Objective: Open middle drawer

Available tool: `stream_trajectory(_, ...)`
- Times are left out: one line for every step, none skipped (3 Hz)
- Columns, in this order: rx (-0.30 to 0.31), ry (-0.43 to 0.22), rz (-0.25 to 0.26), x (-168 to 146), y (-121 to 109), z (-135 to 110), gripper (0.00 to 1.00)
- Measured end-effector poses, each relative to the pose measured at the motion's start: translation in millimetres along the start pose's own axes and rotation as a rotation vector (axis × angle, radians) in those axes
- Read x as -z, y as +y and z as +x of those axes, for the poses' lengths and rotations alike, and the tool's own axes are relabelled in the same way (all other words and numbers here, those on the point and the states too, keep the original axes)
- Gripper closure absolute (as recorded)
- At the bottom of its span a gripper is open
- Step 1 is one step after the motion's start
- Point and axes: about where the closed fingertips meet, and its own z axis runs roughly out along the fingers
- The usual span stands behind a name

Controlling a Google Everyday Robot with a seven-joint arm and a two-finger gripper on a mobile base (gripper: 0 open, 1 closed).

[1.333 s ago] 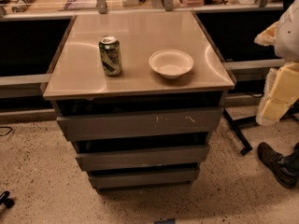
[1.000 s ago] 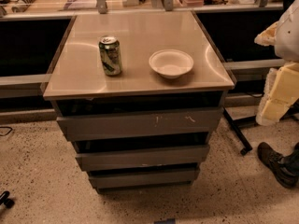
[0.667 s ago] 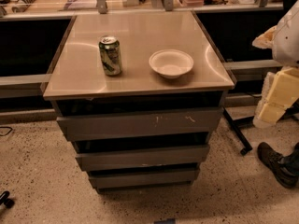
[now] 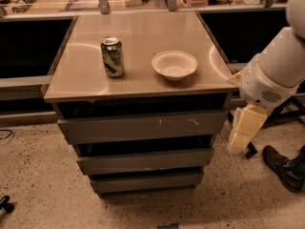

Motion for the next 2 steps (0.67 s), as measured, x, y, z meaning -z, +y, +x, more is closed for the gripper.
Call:
stream_trajectory(0.001, 0.003, -0.002, -0.8, 0.8, 0.8, 0.00)
stream_trajectory(0.017, 0.010, -0.009, -10.9, 1.5, 4.7, 0.00)
